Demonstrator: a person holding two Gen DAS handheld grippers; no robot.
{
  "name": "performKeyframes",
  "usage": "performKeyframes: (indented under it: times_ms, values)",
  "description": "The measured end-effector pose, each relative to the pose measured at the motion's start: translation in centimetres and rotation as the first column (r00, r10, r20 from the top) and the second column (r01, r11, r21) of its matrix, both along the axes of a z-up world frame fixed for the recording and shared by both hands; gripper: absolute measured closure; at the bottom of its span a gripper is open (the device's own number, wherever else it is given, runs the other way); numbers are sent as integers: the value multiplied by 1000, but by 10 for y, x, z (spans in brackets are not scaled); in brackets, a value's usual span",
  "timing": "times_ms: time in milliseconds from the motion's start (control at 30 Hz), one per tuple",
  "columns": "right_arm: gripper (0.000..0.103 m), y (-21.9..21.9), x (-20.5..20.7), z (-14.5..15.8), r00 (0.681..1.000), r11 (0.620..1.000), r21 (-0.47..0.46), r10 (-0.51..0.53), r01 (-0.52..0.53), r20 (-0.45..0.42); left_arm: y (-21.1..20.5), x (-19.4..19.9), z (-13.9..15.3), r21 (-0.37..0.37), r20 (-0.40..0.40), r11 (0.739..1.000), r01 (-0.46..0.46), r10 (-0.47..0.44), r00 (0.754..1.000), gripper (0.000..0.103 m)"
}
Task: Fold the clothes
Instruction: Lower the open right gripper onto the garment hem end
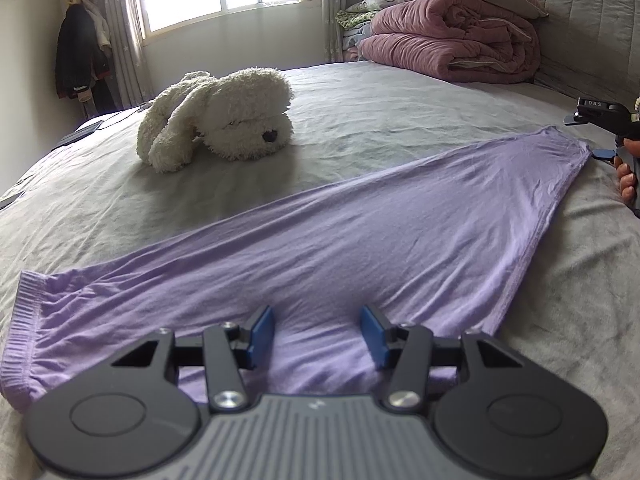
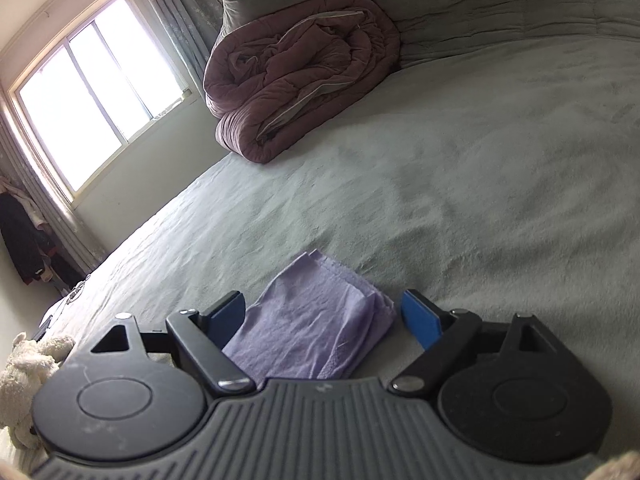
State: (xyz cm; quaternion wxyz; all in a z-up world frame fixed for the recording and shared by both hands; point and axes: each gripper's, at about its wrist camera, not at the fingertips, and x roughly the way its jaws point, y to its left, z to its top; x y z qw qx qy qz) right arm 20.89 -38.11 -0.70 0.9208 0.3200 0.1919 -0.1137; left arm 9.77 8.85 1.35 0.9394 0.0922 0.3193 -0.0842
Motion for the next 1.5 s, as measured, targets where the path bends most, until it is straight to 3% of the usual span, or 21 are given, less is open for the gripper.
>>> performKeyframes:
  times_ms: [333, 533, 600, 667, 767, 1100, 1500]
  values:
    - [23, -9, -1, 2, 1000, 998, 57, 9, -9, 0, 0, -2, -2, -1, 18, 1000, -7, 7, 1000, 51]
    - [26, -4, 4, 4, 999, 1000, 8, 22, -21, -35, -1, -2, -2, 1, 23, 1000, -10, 10, 1000, 50]
    - [30, -3, 4, 4, 999, 1000, -3, 19, -19, -44, -1, -2, -2, 0, 24, 1000, -10, 10, 1000, 50]
    - [44, -1, 5, 4, 998, 1000, -13, 19, -20, -51, -1, -2, -2, 1, 25, 1000, -10, 10, 1000, 50]
    - [53, 1, 6, 3, 998, 999, -25, 29, -30, -60, -1, -3, -3, 6, 29, 1000, -10, 10, 1000, 50]
    - [62, 2, 6, 2, 998, 999, -31, 40, -41, -56, -2, -4, -2, 9, 32, 1000, -10, 10, 999, 49]
    - [63, -7, 6, 0, 998, 998, 34, 55, -54, -34, -1, -4, -2, 9, 33, 1000, -10, 9, 999, 49]
